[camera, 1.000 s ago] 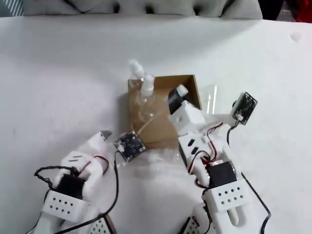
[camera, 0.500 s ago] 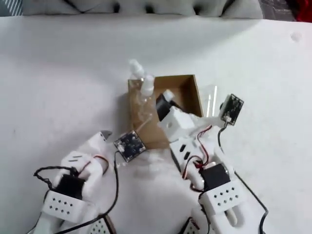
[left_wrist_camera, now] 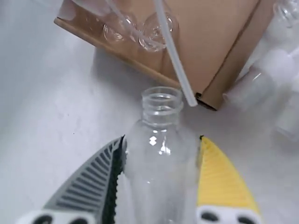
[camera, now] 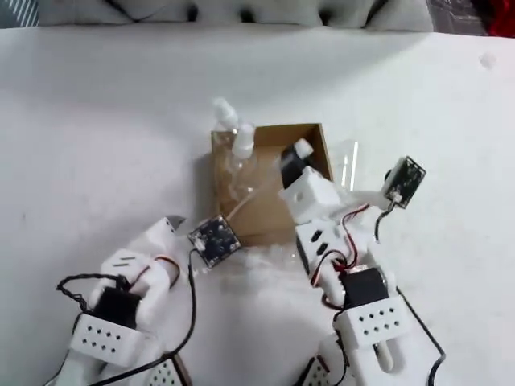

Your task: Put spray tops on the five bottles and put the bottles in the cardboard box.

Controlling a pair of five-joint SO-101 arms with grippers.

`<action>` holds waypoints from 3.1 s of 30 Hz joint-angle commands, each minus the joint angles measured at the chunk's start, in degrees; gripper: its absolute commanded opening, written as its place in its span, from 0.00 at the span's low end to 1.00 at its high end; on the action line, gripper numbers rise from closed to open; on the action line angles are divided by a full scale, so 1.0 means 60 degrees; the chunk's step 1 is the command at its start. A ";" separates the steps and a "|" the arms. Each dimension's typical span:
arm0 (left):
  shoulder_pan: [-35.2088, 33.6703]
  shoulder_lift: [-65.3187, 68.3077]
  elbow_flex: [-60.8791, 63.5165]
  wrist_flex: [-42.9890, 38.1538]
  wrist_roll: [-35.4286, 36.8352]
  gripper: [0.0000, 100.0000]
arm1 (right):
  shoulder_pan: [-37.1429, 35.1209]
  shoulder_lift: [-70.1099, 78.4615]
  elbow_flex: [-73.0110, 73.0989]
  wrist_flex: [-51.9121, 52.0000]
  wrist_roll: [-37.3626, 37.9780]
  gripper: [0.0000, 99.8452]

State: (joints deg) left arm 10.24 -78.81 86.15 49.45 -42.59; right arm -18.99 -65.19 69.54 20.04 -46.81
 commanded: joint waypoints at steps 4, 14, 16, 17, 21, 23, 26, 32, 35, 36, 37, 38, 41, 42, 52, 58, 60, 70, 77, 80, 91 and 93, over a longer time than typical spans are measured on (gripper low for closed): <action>-0.0286 -0.0242 -0.0073 -0.0352 -0.0103 0.02 | -0.0432 -0.0110 -0.0161 -0.0227 -0.0088 0.02; -0.0286 -0.0242 -0.0059 -0.0440 -0.0103 0.02 | -0.0081 -0.0095 -0.0132 -0.0828 -0.0132 0.02; -0.0286 -0.0242 -0.0117 -0.0410 -0.0059 0.02 | 0.0300 -0.0095 -0.0117 -0.1018 -0.0147 0.02; -0.0286 -0.0242 -0.0132 -0.0396 -0.0015 0.02 | 0.0403 -0.0095 -0.0117 -0.1048 -0.0147 0.02; -0.0198 -0.0286 -0.0308 -0.0396 0.0044 0.02 | 0.0432 -0.0198 0.0015 -0.1092 -0.0147 0.02; -0.0198 -0.0520 -0.0337 -0.0396 0.0645 0.02 | 0.0462 -0.0198 0.0015 -0.1106 -0.0147 0.02; -0.0183 -0.1165 -0.0322 -0.0161 0.1553 0.02 | 0.0505 -0.0242 0.0000 -0.1121 -0.0147 0.02; 0.0784 -0.3201 0.0322 0.1040 0.1670 0.02 | 0.0432 -0.1824 0.0440 -0.0989 -0.0147 0.02; 0.0828 -0.4359 0.0615 0.1538 0.1670 0.02 | 0.0256 -0.2630 0.0835 -0.1033 -0.0073 0.02; 0.0857 -0.4520 0.0601 0.1641 0.1670 0.02 | 0.0183 -0.2791 0.0908 -0.1018 -0.0059 0.02; 0.0886 -0.4491 0.0601 0.1656 0.1670 0.02 | 0.0168 -0.2879 0.0938 -0.0989 -0.0059 0.02; 0.0886 -0.4403 0.0601 0.1641 0.1670 0.02 | 0.0168 -0.2879 0.0952 -0.0989 -0.0059 0.02; 0.0857 -0.4271 0.0601 0.1626 0.1656 0.02 | 0.0198 -0.2703 0.0938 -0.1033 -0.0059 0.02; 0.0842 -0.4271 0.0601 0.1626 0.1656 0.02 | 0.0183 -0.2659 0.0938 -0.1018 -0.0059 0.02; 0.0813 -0.4271 0.0659 0.1626 0.1656 0.02 | -0.0256 -0.3538 0.0630 0.0462 0.0791 0.02; 0.0813 -0.4271 0.0659 0.1626 0.1656 0.02 | -0.0242 -0.3260 0.0923 -0.0271 0.0747 0.02; 0.0813 -0.4271 0.0659 0.1626 0.1656 0.02 | -0.0168 -0.3084 0.0996 -0.0505 0.0747 0.02; 0.0564 -0.4271 0.0645 0.1626 0.1656 0.02 | -0.1619 -0.1311 0.0938 -0.0505 0.0806 0.02; 0.0491 -0.4271 0.0630 0.1626 0.1656 0.02 | -0.2821 -0.0374 0.0777 -0.0491 0.1436 0.02; 0.0491 -0.4271 0.0630 0.1626 0.1656 0.02 | -0.3114 -0.0154 0.0762 -0.0491 0.1656 0.02; 0.0491 -0.4271 0.0630 0.1626 0.1656 0.02 | -0.3978 0.0374 0.0747 -0.0491 0.2418 0.03; 0.0491 -0.4271 0.0630 0.1626 0.1656 0.02 | -0.3993 0.0418 0.0747 -0.0476 0.2505 0.09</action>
State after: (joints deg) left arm 13.85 -103.87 90.37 59.21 -33.36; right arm -42.11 -63.34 75.87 18.11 -33.36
